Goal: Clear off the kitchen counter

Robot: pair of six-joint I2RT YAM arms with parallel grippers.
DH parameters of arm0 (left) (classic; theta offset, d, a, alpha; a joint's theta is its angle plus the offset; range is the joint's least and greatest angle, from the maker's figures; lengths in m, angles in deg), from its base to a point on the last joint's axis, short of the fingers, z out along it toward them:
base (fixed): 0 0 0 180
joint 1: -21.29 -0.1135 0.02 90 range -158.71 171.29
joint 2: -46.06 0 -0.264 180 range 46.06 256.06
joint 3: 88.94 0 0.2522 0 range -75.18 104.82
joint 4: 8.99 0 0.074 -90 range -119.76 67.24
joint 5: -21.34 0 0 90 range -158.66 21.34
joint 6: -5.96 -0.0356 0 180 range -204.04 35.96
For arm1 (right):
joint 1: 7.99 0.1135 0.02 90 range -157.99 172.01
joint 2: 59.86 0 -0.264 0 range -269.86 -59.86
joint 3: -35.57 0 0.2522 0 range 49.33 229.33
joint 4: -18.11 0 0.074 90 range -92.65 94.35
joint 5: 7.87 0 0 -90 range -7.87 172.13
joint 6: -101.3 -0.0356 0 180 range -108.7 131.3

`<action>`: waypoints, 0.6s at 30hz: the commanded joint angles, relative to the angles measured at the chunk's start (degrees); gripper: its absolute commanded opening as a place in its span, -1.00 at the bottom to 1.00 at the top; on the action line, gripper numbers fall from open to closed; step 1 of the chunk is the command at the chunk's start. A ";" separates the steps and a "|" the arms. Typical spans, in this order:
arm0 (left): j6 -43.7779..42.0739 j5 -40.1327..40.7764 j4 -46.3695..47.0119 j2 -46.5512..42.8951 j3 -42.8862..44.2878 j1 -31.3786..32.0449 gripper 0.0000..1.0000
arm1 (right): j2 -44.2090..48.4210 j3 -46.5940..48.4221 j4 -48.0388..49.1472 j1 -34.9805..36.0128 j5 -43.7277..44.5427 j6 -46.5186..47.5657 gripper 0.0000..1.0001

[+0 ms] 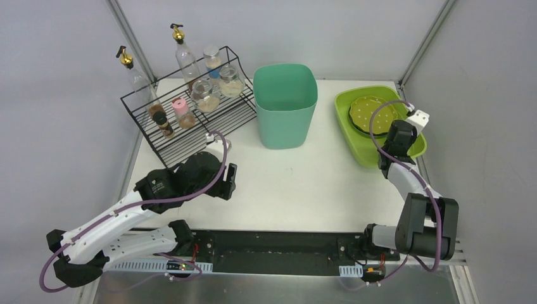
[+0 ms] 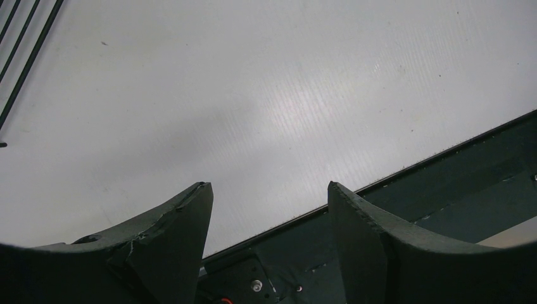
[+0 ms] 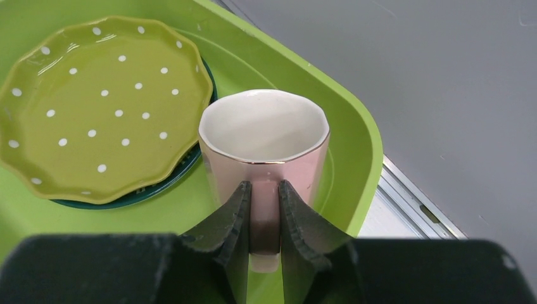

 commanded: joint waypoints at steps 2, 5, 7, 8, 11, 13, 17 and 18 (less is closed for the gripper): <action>0.95 -0.78 -0.31 -0.80 -0.74 0.39 0.38 | 1.70 -2.41 13.60 -0.45 3.76 -0.47 -1.00; 0.93 -0.78 -0.31 -1.12 -0.71 0.37 0.37 | 2.62 -5.13 14.17 -0.14 3.34 -1.18 -1.00; 0.95 -0.84 -0.30 -1.26 -0.81 0.38 0.38 | 2.67 -6.59 14.02 0.59 4.40 -1.38 -1.00; 1.03 -0.93 -0.23 -1.42 -0.83 0.41 0.38 | 2.60 -7.17 13.66 1.06 5.05 -1.66 -1.00; 1.04 -0.94 -0.24 -1.77 -0.82 0.39 0.38 | 2.21 -7.91 12.18 3.29 6.94 -1.76 -1.00; 1.11 -0.96 -0.23 -2.04 -0.91 0.37 0.38 | 1.93 -8.49 11.32 4.92 8.00 -1.70 -1.00; 1.13 -1.04 -0.28 -2.42 -1.01 0.40 0.38 | 2.90 -8.76 6.90 6.73 8.44 -5.02 -0.94; 1.01 -1.11 -0.23 -2.51 -0.97 0.38 0.38 | 3.34 -8.76 5.83 7.02 8.29 -5.76 -0.92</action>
